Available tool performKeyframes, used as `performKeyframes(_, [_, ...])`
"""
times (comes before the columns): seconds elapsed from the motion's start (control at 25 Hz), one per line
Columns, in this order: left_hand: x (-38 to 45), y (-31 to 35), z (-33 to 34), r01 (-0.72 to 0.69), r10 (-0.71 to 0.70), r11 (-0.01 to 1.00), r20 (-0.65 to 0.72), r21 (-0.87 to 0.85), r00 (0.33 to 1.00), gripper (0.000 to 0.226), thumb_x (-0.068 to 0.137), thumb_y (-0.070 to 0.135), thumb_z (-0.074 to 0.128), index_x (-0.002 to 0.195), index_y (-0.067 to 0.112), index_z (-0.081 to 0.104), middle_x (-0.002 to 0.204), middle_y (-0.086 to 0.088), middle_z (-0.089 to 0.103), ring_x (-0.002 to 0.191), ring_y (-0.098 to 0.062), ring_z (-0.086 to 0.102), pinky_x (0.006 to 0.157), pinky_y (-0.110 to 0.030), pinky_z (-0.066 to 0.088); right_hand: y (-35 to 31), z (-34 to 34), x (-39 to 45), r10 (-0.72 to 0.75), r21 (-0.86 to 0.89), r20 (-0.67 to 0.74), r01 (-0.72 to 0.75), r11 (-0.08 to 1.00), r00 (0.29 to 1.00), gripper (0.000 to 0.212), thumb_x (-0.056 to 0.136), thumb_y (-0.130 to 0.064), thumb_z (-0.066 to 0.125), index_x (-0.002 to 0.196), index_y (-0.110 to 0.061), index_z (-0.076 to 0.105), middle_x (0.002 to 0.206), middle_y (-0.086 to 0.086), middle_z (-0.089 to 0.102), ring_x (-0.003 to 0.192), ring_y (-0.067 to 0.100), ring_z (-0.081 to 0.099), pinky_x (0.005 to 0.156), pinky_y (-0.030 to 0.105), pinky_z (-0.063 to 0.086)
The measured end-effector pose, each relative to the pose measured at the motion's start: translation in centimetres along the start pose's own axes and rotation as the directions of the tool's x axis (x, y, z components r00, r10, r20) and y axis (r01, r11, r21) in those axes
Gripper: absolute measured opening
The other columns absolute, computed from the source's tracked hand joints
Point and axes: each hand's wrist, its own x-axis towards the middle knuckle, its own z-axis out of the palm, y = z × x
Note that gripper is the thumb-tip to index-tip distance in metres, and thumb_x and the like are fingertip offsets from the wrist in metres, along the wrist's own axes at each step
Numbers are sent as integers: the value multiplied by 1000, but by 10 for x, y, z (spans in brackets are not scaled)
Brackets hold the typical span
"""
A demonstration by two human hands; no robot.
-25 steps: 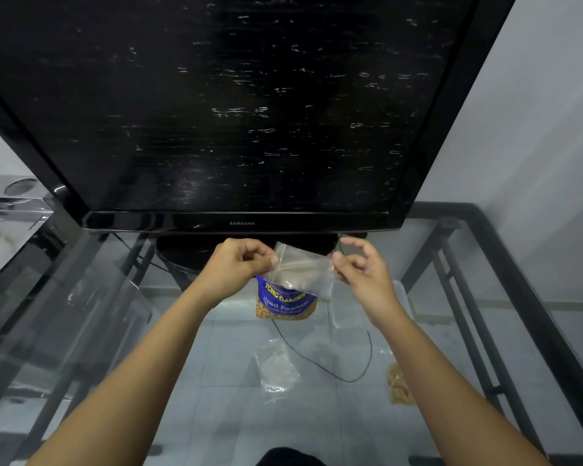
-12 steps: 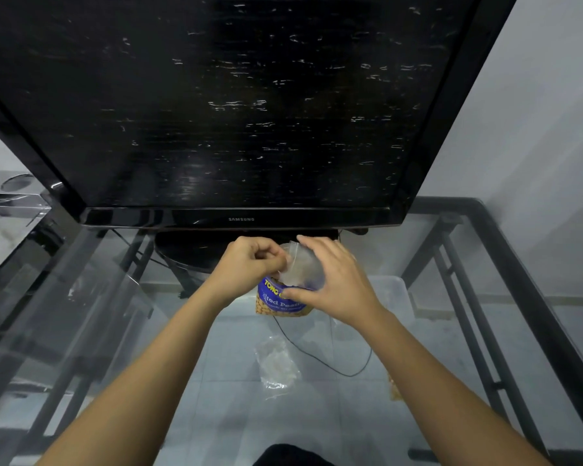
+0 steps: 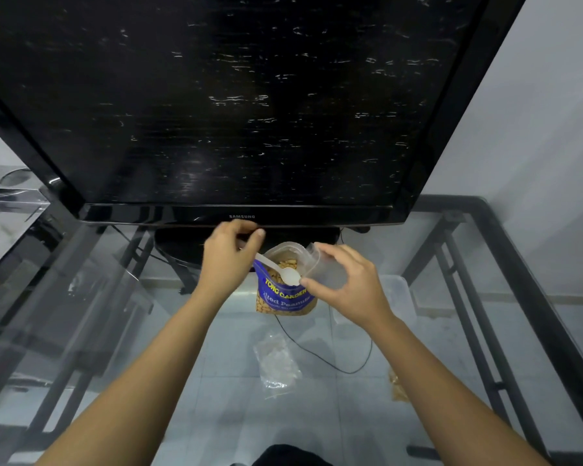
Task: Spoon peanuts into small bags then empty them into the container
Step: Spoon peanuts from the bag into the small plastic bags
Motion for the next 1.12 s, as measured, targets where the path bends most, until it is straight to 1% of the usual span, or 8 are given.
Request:
performKeyframes(0.08, [11, -14, 2, 123, -126, 976, 5, 182, 992, 41, 87, 34, 61, 119, 8, 58, 113, -10, 58, 91, -17, 59, 75, -22, 42, 7, 2, -2, 66, 15, 7, -66, 998, 998, 56, 71, -40, 75, 121, -21, 57, 106, -19, 54, 99, -9, 51, 75, 2, 41])
performKeyframes(0.2, [14, -24, 12, 196, -215, 968, 110, 158, 971, 34, 86, 30, 63, 110, 5, 61, 90, -7, 64, 80, -14, 56, 61, -17, 41, 19, 7, -6, 188, 78, -20, -186, 979, 982, 52, 72, -36, 76, 119, -21, 58, 106, -12, 57, 100, 1, 54, 75, 4, 41])
performKeyframes(0.4, [10, -10, 16, 49, -41, 995, 92, -82, 995, 13, 87, 22, 63, 93, 12, 68, 75, -1, 66, 74, -9, 62, 63, -14, 45, 30, 12, -7, 316, 147, 75, -324, 935, 946, 49, 74, -36, 74, 118, -22, 57, 106, -13, 57, 98, -2, 53, 70, 4, 42])
performKeyframes(0.52, [14, 0, 2, -175, 170, 982, 79, 66, 982, 14, 89, 22, 59, 91, 12, 69, 72, 3, 63, 65, -2, 57, 59, -7, 41, 34, 12, -4, 334, 146, 144, -354, 924, 932, 48, 75, -37, 73, 117, -23, 56, 107, -13, 58, 100, 1, 53, 70, 6, 42])
performKeyframes(0.6, [14, -4, 0, -226, 196, 956, 165, 187, 967, 15, 90, 23, 58, 91, 12, 69, 70, 2, 62, 63, -9, 57, 60, -17, 42, 37, 12, -4, 341, 144, 142, -360, 922, 929, 48, 75, -38, 73, 117, -23, 56, 109, -11, 59, 100, 0, 53, 71, 7, 42])
performKeyframes(0.76, [7, -27, 18, 77, -79, 997, 149, 19, 986, 17, 91, 18, 56, 89, 6, 67, 68, -4, 65, 63, -13, 65, 68, -29, 56, 39, 13, -5, 353, 135, 138, -371, 919, 925, 49, 74, -37, 74, 117, -22, 57, 111, -9, 61, 98, -6, 52, 68, 2, 43])
performKeyframes(0.88, [9, -30, 26, 367, -358, 891, 85, -268, 930, 17, 91, 14, 56, 85, 3, 67, 64, -6, 65, 53, -5, 64, 66, -24, 59, 39, 14, -4, 357, 128, 122, -372, 920, 926, 47, 72, -38, 75, 114, -23, 58, 109, -9, 62, 97, -8, 53, 69, 0, 42])
performKeyframes(1.12, [12, -25, 35, 429, -427, 839, 83, -333, 900, 19, 91, 16, 55, 76, 9, 65, 64, -9, 64, 61, -16, 62, 70, -29, 56, 39, 14, -2, 362, 108, 137, -378, 920, 922, 50, 72, -41, 75, 115, -23, 58, 113, -6, 63, 102, 1, 56, 75, 7, 41])
